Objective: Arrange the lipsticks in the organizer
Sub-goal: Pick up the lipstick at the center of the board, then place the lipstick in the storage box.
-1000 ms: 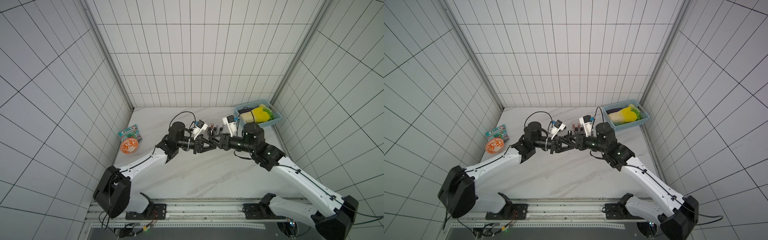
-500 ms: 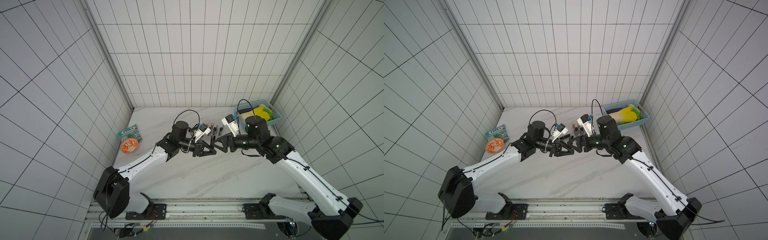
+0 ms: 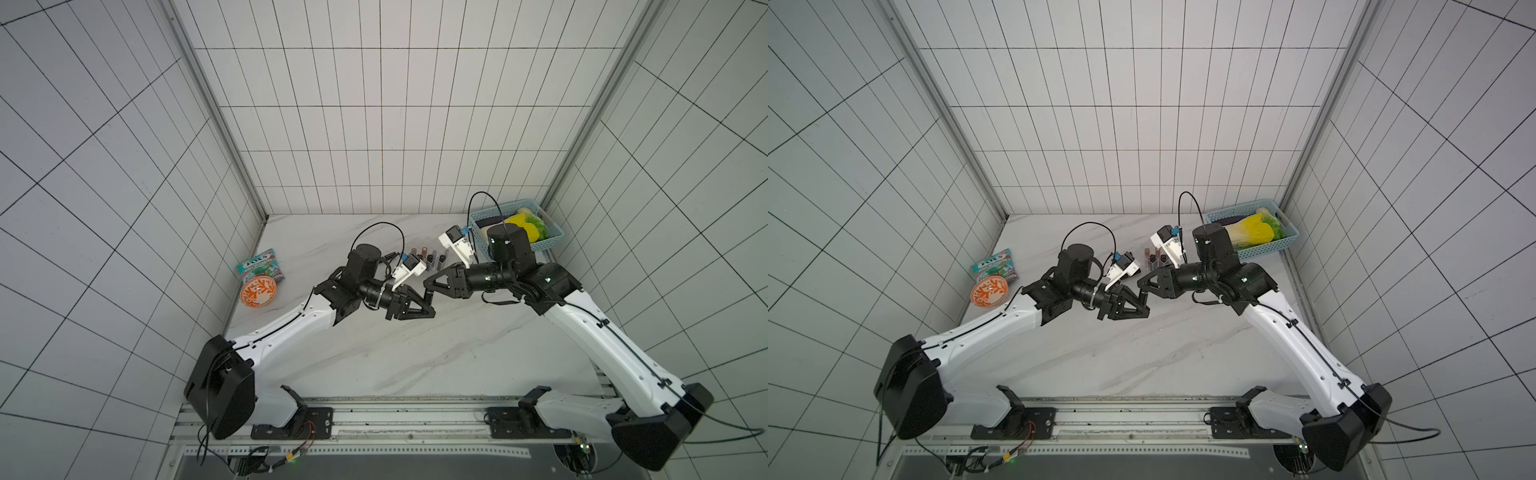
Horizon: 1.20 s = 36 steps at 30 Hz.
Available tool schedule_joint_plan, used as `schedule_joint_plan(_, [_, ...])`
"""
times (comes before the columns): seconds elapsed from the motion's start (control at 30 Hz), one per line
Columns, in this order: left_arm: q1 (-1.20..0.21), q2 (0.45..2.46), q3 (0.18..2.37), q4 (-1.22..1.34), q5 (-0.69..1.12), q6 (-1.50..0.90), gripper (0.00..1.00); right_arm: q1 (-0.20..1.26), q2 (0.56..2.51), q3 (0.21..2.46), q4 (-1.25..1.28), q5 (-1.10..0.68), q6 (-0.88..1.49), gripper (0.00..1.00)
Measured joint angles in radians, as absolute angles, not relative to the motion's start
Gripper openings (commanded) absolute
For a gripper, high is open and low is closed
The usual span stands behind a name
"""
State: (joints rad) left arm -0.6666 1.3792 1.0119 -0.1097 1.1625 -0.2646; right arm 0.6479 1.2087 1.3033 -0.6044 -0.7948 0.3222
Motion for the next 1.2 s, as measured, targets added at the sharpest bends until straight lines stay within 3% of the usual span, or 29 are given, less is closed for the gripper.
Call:
schedule_joint_plan(0.07, [-0.667,1.379,1.012,-0.114,1.163,-0.257,0.03,0.645,1.209,1.303,-0.606,-0.804,0.323,0.09])
schedule_joint_plan(0.1, [-0.667,1.379,1.013,-0.116,1.161,-0.253,0.10,0.642,1.209,1.303,-0.606,-0.808,0.322,0.07])
schedule_joint_plan(0.2, [-0.667,1.375,1.014,-0.122,1.142,-0.244,0.50,0.638,1.208,1.303,-0.606,-0.809,0.321,0.04])
schedule_joint_plan(0.27, [-0.665,1.371,1.017,-0.139,1.110,-0.239,0.83,0.625,1.201,1.301,-0.606,-0.802,0.322,0.03])
schedule_joint_plan(0.33, [-0.656,1.366,1.019,-0.156,1.061,-0.236,0.95,0.598,1.182,1.296,-0.605,-0.769,0.321,0.04])
schedule_joint_plan(0.57, [-0.567,1.316,1.008,-0.185,0.766,-0.247,0.96,0.540,1.105,1.225,-0.569,-0.329,0.255,0.05])
schedule_joint_plan(0.77, [-0.521,1.294,0.957,-0.184,0.463,-0.257,0.95,0.526,1.226,1.116,-0.391,-0.038,0.210,0.04])
schedule_joint_plan(0.97, [-0.479,1.369,0.953,-0.205,0.319,-0.246,0.93,0.510,1.410,1.115,-0.217,0.091,0.158,0.04])
schedule_joint_plan(1.2, [-0.475,1.446,0.961,-0.249,0.285,-0.233,0.93,0.472,1.597,1.124,-0.088,0.118,0.126,0.03])
